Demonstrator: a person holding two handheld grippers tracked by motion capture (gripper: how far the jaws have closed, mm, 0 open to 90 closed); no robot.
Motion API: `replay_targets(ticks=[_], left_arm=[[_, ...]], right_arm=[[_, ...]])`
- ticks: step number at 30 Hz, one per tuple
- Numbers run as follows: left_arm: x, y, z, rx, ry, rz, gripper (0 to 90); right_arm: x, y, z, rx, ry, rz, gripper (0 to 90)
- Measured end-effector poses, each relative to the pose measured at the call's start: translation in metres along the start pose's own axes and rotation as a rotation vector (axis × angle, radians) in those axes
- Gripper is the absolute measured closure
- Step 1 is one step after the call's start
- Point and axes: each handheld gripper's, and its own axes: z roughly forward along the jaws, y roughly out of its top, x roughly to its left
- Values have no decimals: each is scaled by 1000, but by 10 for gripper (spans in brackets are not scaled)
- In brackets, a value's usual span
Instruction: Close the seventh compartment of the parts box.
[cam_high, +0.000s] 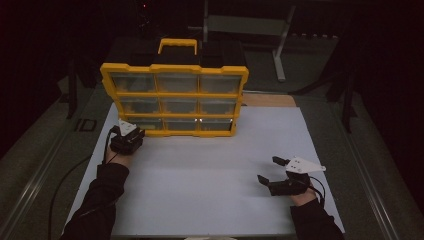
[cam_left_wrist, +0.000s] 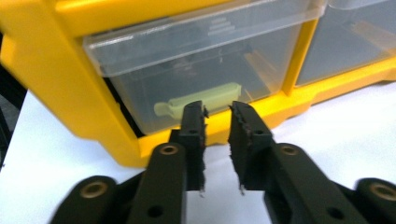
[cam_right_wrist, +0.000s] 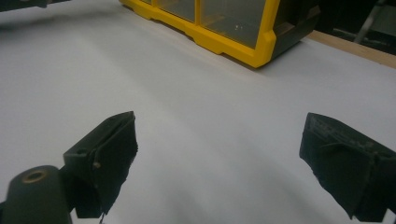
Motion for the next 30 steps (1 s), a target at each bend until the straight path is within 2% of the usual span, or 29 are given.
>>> replay_targets(ticks=[2,3,8,11,16,25,27,29,30], left_arm=[[1,-2,-3,6,-3,9,699],[1,-3,-4,11,-9,8,657],[1,-3,-12,10,-37,2,565],[1,-2,-17,12,-38,-1,484],[-1,0,-23,15,-45,-1,397],[-4,-1,-29,49,-58,-19,144],[-4,-2,-31,48,-59,-27,131],[-2,-4,-33,53,-95,-37,81],[-2,-5,-34,53,-101,-38,18]], right_arm=[[0,0,0,1,0,1,112],[0,0,0,1,-1,-1,112],[0,0,1,1,0,1,112],[1,0,1,2,0,-1,112],[0,0,0,1,-1,0,112],[0,0,0,1,-2,1,111],[0,0,0,0,-2,0,112],[0,0,0,0,-1,0,112],[0,1,0,2,-2,0,112]])
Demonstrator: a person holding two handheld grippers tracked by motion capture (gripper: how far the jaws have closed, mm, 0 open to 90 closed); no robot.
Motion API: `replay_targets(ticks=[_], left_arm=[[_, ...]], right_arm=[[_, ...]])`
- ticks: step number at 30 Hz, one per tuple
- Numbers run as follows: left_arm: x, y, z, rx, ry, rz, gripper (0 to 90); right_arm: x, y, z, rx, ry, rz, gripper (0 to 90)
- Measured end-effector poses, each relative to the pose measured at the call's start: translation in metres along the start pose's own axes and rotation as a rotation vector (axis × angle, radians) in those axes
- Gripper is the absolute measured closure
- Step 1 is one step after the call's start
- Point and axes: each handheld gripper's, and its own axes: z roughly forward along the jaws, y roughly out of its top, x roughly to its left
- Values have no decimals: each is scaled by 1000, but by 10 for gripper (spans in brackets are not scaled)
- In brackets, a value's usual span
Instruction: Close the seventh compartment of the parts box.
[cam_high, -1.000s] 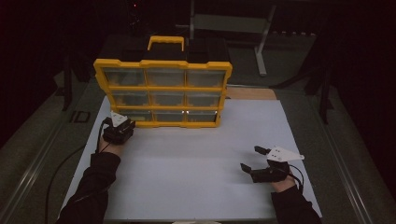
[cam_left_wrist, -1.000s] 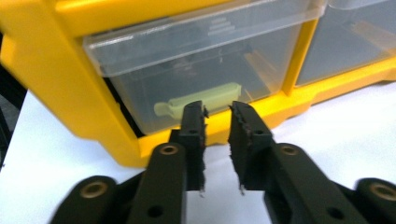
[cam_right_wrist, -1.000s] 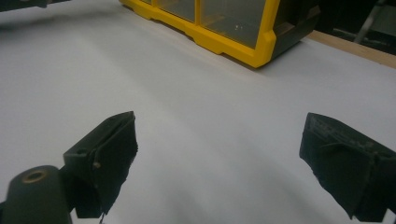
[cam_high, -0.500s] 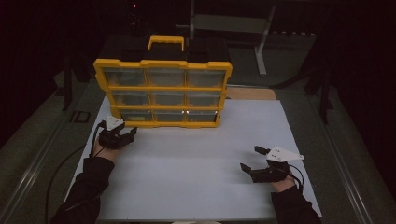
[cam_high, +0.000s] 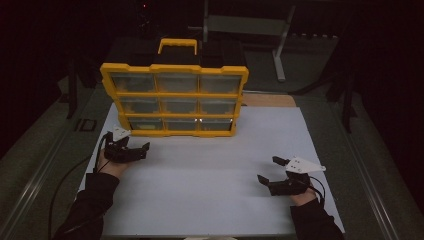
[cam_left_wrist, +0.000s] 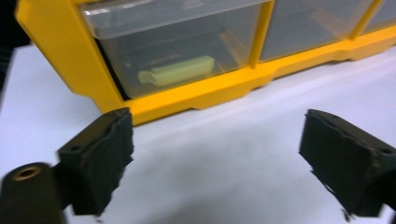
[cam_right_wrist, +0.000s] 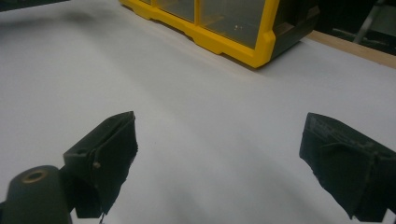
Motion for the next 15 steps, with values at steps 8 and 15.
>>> replay_targets(ticks=[8,15], left_arm=[[2,-7,-10,-14,-15,-8,1],[0,-16,-18,-14,-23,0,1]], right_arm=[[0,0,1,-1,2,-3,111],[1,1,2,-3,5,-3,112]])
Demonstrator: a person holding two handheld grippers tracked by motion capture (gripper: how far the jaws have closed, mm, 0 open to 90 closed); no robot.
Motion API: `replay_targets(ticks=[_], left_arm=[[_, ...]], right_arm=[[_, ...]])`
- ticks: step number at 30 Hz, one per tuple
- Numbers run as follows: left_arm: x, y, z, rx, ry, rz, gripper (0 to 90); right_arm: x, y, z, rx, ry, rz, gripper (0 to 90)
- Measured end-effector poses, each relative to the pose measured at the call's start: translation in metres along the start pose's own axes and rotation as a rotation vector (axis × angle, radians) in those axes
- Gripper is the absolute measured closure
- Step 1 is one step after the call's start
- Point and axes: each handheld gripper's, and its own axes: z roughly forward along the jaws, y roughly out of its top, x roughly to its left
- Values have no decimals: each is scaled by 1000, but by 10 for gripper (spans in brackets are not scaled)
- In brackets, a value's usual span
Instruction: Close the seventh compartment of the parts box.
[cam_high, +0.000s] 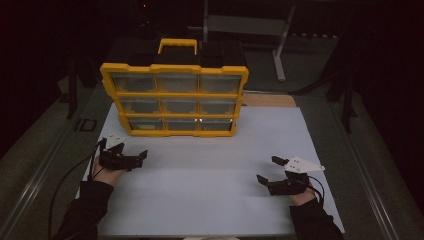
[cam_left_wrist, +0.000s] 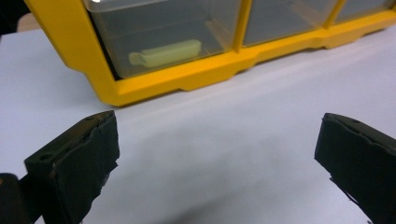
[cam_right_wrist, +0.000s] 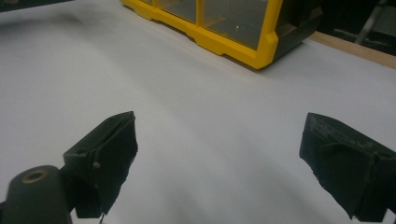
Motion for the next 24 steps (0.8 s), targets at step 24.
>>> replay_targets(ticks=[24], left_arm=[[-27,-37,-26,-19,-80,61,14]], right_arm=[[0,0,-1,2,-3,-2,112]])
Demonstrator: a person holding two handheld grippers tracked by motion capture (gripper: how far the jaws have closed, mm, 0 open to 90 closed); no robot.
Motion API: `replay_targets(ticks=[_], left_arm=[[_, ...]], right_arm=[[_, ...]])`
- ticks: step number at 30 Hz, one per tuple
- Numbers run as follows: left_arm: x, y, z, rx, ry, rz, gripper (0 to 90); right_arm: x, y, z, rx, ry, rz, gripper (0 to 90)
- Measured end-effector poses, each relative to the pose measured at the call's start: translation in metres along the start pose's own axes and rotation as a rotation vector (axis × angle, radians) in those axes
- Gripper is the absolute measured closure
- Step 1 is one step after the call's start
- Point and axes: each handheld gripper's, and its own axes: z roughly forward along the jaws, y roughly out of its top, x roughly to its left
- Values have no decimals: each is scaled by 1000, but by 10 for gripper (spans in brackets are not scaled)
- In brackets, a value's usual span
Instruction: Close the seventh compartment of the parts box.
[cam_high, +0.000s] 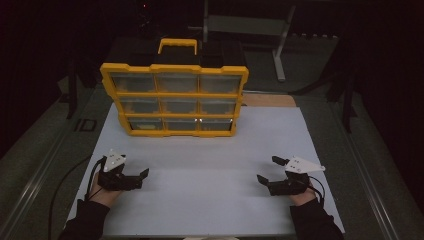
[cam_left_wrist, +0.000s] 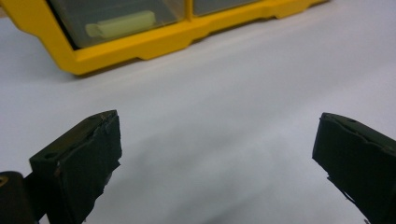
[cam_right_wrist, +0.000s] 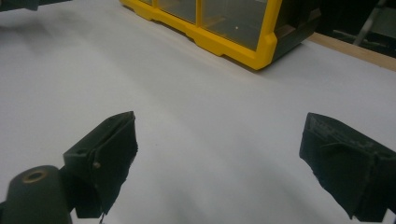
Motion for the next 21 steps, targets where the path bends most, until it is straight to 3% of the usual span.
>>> replay_targets(ticks=[4,12,21], left_arm=[[-6,-6,-3,-2,-11,-14,14],[-25,-21,-10,-16,-39,1,15],[-35,-29,-22,-26,-56,5,15]], right_arm=[[0,0,0,-1,0,-3,112],[0,0,-1,1,-1,-3,112],[1,0,-1,1,1,-4,112]])
